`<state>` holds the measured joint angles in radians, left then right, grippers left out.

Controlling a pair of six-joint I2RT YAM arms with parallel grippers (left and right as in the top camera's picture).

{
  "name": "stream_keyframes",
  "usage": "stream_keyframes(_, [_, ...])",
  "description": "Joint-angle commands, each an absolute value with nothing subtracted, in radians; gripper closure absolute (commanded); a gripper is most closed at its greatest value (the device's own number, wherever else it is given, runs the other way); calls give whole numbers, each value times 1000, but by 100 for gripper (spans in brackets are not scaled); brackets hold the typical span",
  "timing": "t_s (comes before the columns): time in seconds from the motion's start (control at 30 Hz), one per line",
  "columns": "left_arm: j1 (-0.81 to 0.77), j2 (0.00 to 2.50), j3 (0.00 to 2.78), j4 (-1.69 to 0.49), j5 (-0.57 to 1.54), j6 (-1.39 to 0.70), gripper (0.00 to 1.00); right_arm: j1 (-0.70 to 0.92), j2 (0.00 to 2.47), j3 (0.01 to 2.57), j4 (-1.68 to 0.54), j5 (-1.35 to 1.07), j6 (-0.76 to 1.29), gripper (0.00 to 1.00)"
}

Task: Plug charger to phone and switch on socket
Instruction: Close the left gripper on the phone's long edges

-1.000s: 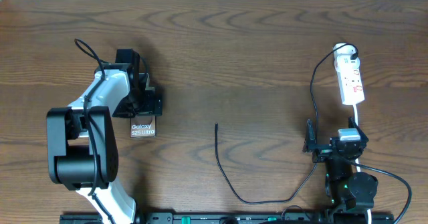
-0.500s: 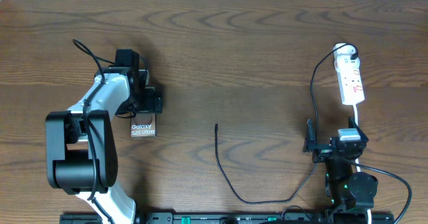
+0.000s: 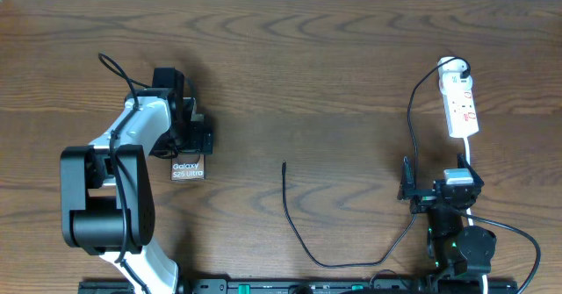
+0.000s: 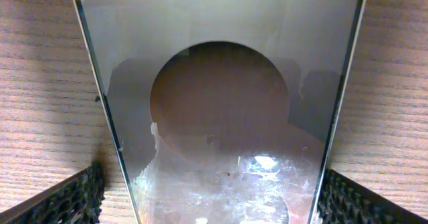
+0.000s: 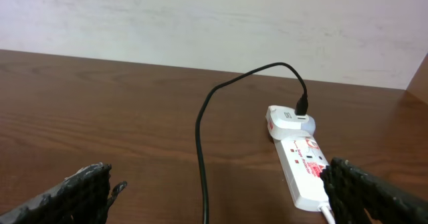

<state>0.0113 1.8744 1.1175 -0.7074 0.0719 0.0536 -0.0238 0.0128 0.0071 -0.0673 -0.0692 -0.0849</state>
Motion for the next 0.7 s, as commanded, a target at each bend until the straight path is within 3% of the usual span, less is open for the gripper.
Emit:
stream_keyframes(0.0, [13, 1915, 1065, -715, 123, 52, 2, -5, 11, 6, -72, -58, -94, 1])
stream_keyframes(0.67, [13, 1915, 1044, -641, 123, 57, 2, -5, 11, 6, -72, -58, -94, 1])
